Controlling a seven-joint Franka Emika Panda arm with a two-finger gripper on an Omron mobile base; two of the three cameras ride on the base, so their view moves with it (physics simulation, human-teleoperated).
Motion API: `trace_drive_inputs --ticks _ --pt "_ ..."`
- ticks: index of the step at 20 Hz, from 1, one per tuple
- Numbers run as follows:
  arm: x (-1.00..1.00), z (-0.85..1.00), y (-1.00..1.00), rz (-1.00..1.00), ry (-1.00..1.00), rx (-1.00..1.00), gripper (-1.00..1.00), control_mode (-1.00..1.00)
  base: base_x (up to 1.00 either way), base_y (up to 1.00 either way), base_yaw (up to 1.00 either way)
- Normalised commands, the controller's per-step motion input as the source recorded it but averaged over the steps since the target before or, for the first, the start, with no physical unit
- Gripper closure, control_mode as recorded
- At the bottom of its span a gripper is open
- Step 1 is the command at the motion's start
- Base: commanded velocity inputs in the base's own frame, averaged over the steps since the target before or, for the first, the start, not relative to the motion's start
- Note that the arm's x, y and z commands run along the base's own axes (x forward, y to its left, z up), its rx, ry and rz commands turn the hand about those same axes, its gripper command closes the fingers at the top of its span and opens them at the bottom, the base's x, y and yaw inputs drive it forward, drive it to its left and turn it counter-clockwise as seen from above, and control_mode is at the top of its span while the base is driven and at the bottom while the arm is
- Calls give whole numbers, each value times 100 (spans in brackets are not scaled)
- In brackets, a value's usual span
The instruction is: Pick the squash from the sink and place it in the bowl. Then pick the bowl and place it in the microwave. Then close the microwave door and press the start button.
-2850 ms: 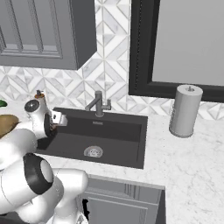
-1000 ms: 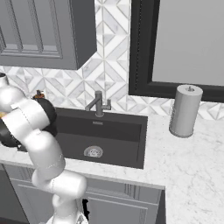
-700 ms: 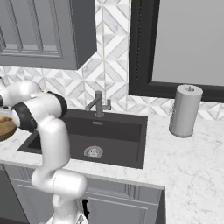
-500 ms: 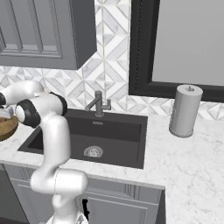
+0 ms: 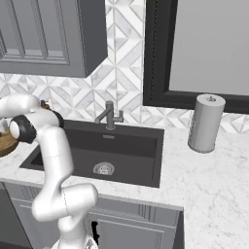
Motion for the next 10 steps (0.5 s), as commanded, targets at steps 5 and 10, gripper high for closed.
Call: trace_drive_inputs --ticks 5,10 --pt "6 -55 0 0 0 0 100 -100 0 0 0" --pt "11 -50 0 0 0 0 100 -100 0 0 0"
